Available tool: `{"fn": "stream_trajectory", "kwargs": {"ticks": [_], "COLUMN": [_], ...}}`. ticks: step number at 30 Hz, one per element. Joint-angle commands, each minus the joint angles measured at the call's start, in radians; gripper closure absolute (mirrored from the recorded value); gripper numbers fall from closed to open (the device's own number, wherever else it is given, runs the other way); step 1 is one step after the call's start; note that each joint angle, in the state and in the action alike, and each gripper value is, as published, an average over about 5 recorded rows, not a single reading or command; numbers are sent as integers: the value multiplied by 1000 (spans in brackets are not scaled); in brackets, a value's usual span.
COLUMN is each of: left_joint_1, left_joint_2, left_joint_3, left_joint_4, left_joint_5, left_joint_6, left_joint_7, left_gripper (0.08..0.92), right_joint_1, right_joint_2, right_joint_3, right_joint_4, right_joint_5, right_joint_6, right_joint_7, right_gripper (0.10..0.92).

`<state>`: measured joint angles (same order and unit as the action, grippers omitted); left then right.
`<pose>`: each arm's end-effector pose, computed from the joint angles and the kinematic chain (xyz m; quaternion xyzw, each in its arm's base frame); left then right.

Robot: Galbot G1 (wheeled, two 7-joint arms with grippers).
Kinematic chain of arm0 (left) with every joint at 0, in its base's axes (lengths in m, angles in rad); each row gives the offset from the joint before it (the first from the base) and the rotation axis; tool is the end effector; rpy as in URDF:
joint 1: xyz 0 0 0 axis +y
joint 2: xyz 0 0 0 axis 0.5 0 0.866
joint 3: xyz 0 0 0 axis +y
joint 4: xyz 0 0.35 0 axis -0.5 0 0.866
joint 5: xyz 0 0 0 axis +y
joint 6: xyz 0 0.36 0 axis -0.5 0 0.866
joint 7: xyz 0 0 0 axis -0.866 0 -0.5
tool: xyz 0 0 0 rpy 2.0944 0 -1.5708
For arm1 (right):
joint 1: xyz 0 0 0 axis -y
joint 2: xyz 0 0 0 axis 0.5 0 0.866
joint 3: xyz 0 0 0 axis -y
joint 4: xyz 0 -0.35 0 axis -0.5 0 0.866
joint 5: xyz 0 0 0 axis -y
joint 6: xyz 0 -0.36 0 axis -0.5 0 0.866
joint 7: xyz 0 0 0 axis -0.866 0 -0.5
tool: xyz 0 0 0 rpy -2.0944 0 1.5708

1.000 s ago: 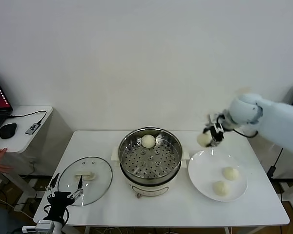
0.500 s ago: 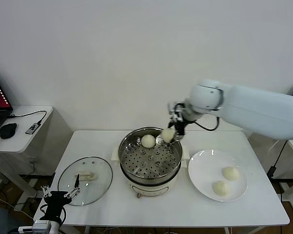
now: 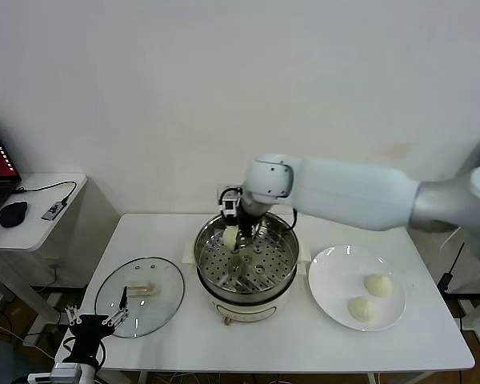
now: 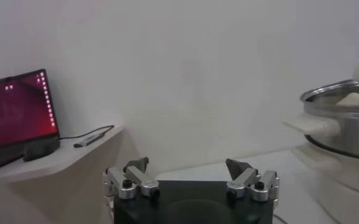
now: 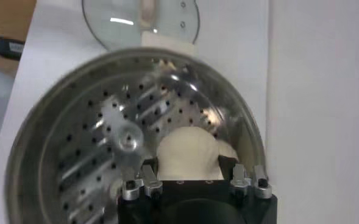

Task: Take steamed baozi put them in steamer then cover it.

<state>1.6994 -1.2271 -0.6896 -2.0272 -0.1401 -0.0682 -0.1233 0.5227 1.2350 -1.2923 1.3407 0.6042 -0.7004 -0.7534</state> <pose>0.1549 0.1148 -0.3223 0.0426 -0.9908 -0.1212 0.0419 0.5199 0.1787 -0.0855 0.5256 -0.5839 0.5211 0.3336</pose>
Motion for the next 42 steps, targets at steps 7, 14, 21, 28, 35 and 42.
{"fn": "stream_trajectory", "kwargs": {"ticks": [7,14,21,28,35,42], "left_joint_1": [-2,-2,0,-2,-4,-2], "left_joint_2": [-1,-1,-1,5,9,10], "left_joint_3": [2,2,0,-1,4,13], "left_joint_4": [6,6,5,6,3,-1], "left_joint_5": [3,5,5,2,3,8], "left_joint_6": [-1,-1,-3,-3,-3,-1], "left_joint_7": [0,0,0,0,1,0], "left_gripper": [177,177,177,177,177,177], "right_joint_1": [-104,-102,-1,189,268,181], "right_joint_2": [109,117,50,-148,-426,-720], "right_joint_3": [15,25,17,-39,-91,-74], "right_joint_4": [-112,-125,-51,96,246,332], "right_joint_5": [-2,-4,-17,-78,-215,-367], "right_joint_6": [-21,-20,-14,67,174,306], "right_joint_7": [21,23,-74,-263,-382,-429], "right_gripper": [406,406,267,203,203,203]}}
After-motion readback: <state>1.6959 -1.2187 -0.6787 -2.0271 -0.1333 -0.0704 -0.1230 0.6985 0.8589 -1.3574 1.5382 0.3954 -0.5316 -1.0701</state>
